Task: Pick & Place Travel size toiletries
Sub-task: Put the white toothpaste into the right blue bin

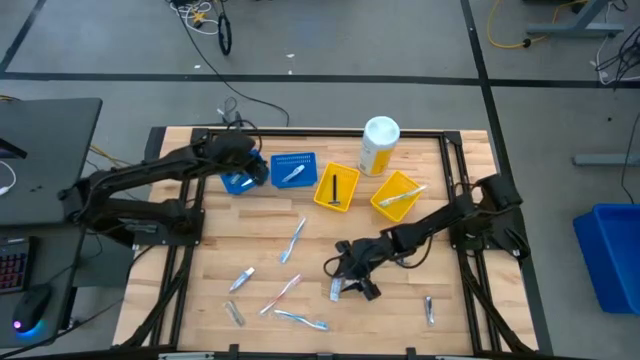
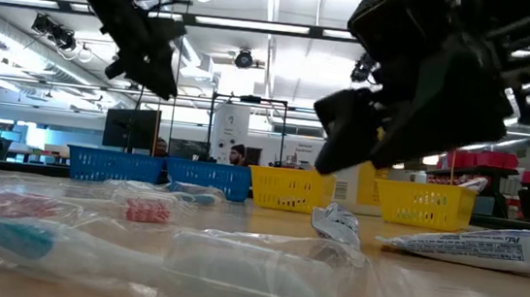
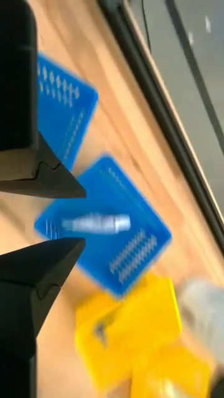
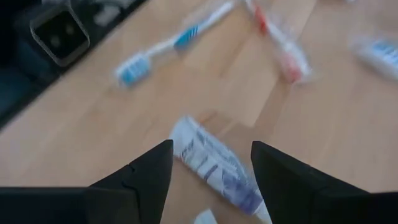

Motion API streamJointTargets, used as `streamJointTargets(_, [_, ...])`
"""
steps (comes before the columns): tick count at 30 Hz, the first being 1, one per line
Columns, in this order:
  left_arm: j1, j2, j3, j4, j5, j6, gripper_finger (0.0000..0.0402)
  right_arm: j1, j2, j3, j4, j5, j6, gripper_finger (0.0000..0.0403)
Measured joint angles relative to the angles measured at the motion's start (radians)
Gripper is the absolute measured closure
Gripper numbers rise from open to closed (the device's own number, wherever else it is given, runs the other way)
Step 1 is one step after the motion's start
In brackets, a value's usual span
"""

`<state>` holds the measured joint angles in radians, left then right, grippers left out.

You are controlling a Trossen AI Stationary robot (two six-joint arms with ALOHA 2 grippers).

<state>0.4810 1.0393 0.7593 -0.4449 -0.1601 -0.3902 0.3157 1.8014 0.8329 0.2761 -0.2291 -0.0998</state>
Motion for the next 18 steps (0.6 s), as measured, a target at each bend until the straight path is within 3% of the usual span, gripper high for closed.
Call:
streamJointTargets(10, [-0.155,-0.073,0.000,0.066,0.075,-0.084,0.0284,0.001,0.109,0.043,-0.025,0.027,-0.162,0.0162])
streamJointTargets(18, [-0.302,-0.072,0.000,0.156,0.094,-0.123,0.0284,-0.004,0.121,0.042,-0.031,0.037,-0.204,0.0223])
